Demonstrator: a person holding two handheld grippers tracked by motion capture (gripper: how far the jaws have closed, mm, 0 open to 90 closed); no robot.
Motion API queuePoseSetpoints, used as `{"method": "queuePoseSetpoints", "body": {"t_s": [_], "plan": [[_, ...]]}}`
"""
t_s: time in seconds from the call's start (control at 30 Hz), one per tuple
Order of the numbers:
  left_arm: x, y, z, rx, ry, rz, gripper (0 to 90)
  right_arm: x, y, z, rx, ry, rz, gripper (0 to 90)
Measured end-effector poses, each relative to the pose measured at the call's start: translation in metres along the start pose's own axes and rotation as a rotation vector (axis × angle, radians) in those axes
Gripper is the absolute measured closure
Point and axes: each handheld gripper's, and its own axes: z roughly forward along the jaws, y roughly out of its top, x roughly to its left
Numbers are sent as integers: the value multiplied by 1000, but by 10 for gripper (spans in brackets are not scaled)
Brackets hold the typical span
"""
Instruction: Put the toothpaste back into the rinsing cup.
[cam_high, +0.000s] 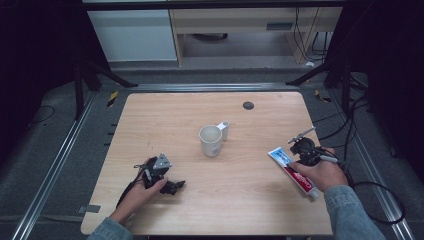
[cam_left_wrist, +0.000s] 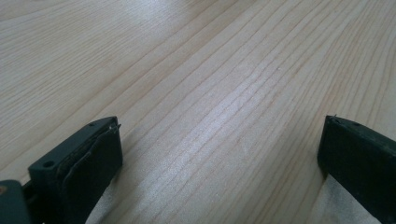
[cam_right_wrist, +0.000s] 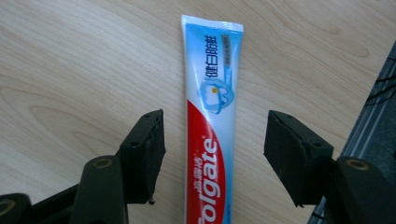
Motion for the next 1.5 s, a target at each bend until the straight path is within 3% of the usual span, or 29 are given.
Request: {"method": "queuePoseSetpoints", "body": {"t_s": [0.57,0.77,1.5], "plan": [[0,0,0,-3,0,-3,0,-10,12,21,85,33,7,421],[0,0,0,0,0,0,0,-10,17,41,137,58,12,405],[0,0,0,0,0,0,0,-16,24,77,205,86,17,402]]}}
